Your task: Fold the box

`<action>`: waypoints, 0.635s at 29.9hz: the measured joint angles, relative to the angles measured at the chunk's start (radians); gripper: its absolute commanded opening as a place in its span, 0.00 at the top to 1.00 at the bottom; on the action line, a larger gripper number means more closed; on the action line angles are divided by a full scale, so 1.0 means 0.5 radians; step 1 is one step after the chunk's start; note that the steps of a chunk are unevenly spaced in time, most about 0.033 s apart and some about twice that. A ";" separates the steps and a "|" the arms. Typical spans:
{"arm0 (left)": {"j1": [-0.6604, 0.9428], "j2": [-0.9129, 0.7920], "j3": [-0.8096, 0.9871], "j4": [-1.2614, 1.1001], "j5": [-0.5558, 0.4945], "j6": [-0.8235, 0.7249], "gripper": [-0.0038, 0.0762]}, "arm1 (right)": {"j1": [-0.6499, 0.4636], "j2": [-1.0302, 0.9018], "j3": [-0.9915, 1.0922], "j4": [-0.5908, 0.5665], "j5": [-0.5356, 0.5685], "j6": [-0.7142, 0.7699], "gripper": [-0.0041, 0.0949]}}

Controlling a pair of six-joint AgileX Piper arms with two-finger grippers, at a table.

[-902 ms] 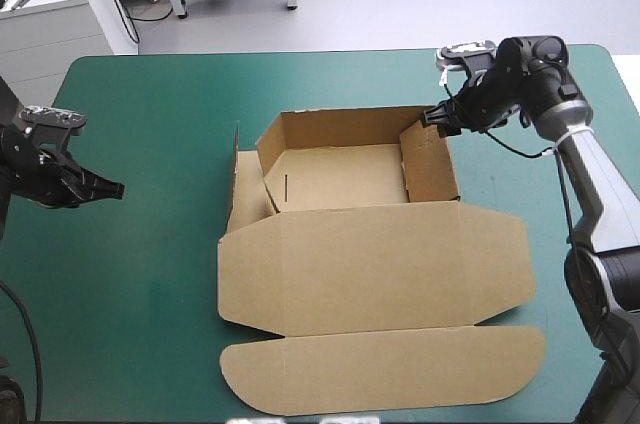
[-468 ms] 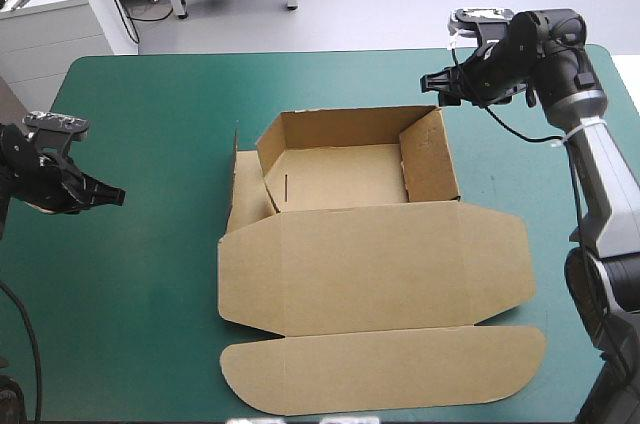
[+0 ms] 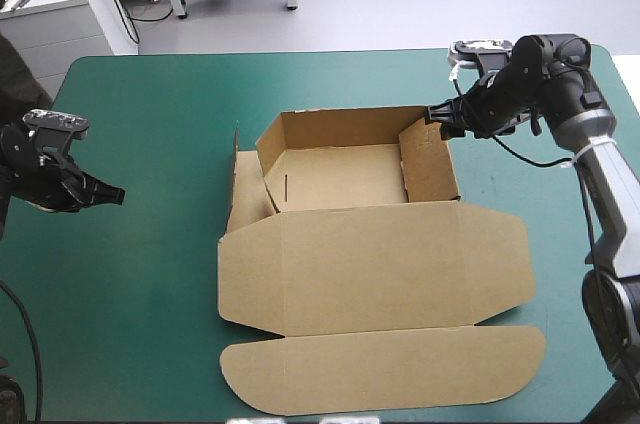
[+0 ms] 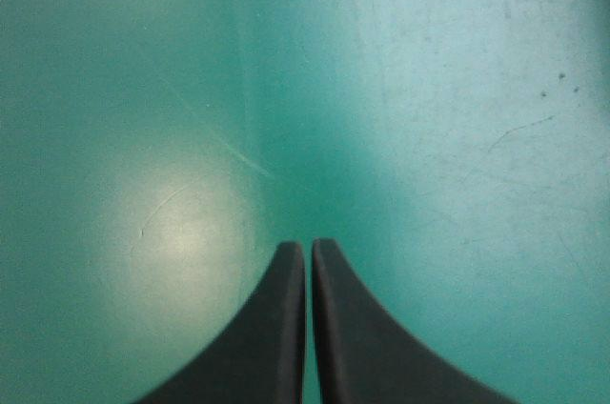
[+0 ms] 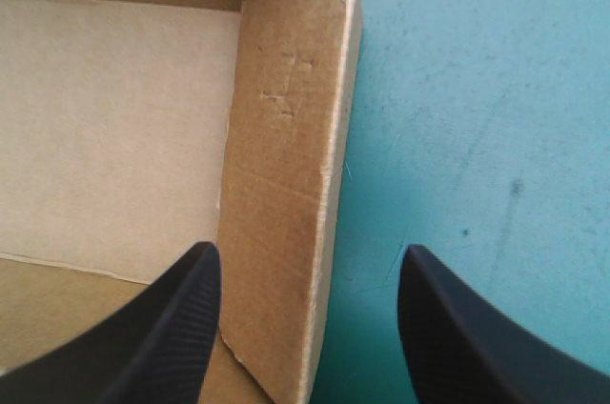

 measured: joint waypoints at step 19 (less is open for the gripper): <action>0.000 0.000 0.000 -0.006 0.024 0.018 0.95 | 0.000 0.526 0.022 0.093 -0.030 -0.038 0.46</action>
